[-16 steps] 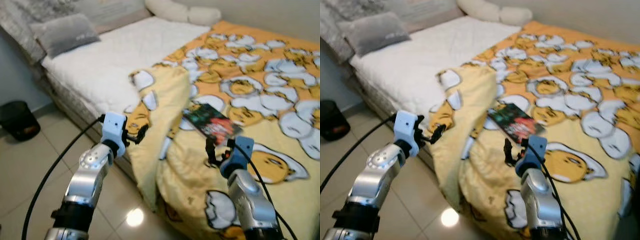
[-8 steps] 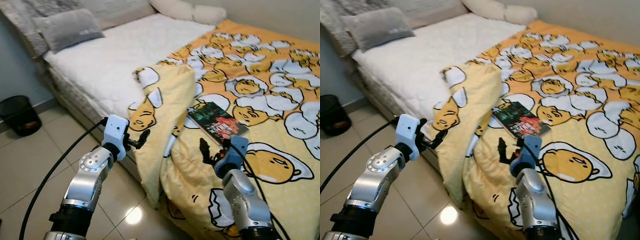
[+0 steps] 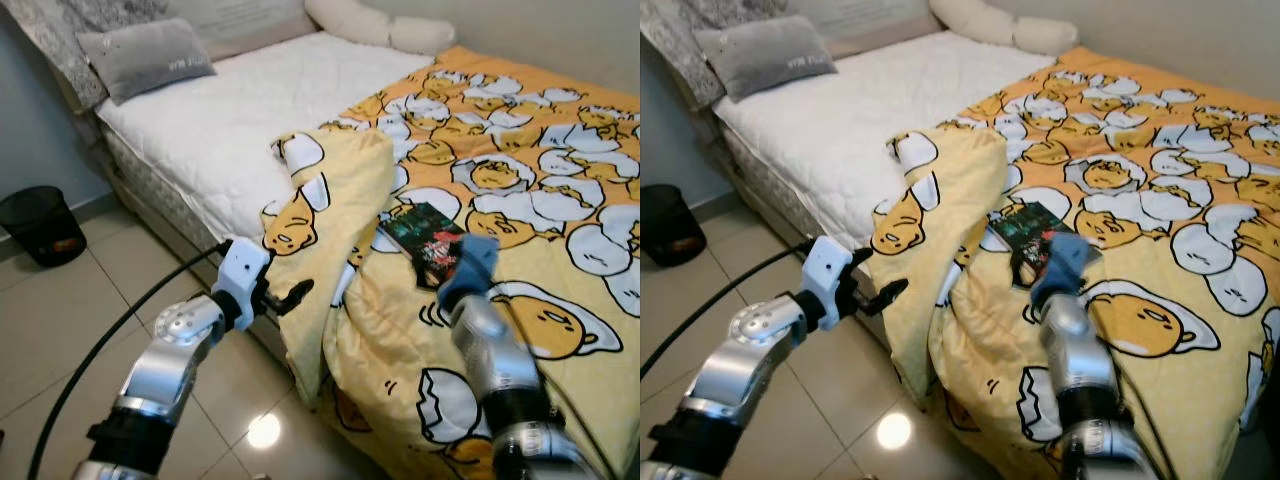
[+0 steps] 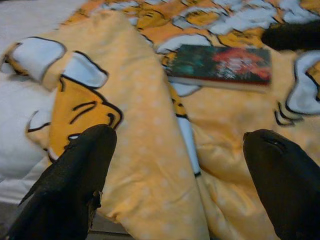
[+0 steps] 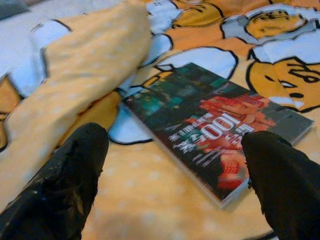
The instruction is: Clean up the room
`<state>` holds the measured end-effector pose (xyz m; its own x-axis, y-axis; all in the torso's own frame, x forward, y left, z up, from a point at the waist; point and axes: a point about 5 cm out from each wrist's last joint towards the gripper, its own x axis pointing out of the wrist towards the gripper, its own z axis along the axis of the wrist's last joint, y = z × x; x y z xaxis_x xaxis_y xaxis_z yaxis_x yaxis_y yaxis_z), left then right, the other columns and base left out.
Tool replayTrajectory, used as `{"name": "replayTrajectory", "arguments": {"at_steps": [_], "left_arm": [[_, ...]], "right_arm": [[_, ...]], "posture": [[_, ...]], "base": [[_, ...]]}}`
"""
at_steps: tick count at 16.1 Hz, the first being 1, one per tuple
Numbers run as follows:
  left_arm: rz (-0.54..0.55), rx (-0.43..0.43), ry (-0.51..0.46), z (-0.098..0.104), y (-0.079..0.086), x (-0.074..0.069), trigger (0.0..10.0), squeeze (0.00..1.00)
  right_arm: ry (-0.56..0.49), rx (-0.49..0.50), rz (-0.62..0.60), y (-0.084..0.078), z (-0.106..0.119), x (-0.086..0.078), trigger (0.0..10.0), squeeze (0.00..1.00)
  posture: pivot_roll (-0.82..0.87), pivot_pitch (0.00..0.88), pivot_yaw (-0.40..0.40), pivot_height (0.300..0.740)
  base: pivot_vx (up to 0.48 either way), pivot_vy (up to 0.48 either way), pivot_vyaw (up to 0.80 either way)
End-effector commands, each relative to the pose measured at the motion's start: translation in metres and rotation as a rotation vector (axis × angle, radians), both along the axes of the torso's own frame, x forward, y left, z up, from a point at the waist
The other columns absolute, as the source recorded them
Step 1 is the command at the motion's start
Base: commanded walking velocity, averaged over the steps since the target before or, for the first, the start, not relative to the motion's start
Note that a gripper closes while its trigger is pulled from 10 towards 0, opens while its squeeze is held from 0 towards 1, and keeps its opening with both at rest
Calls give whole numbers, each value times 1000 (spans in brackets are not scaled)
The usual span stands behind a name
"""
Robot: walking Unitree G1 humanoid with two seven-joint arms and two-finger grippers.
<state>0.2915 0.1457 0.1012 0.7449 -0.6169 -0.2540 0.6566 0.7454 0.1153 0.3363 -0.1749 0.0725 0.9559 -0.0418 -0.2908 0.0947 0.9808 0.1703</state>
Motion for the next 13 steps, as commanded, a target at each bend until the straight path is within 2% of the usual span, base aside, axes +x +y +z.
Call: {"name": "replayTrajectory", "arguments": {"at_steps": [1,3,6,8,10,13], "left_arm": [[-45,8,-28,8,0,-2,10000,231],[-159,62,-44,15,1,-10,10000,231],[-249,96,-40,24,6,-25,10000,235],[-267,102,-39,31,8,-33,10000,231],[-337,114,-21,44,7,-51,10000,231],[-366,117,-4,55,9,-61,10000,227]], "right_arm": [[23,71,-1,-2,-2,5,10000,1000],[63,158,-47,-12,-1,14,10000,1000],[128,264,-165,-25,-5,17,10000,1000],[136,297,-199,-27,-7,16,10000,1000],[171,324,-266,-32,-17,10,10000,1000],[179,439,-327,-34,-23,7,10000,1000]], "posture": [[-25,0,37,740],[-2,0,41,740],[33,0,54,740],[67,0,58,740],[128,28,69,740],[165,75,79,740]], "base": [[0,0,0],[0,0,0],[0,0,0],[0,0,0],[0,0,0],[0,0,0]]}}
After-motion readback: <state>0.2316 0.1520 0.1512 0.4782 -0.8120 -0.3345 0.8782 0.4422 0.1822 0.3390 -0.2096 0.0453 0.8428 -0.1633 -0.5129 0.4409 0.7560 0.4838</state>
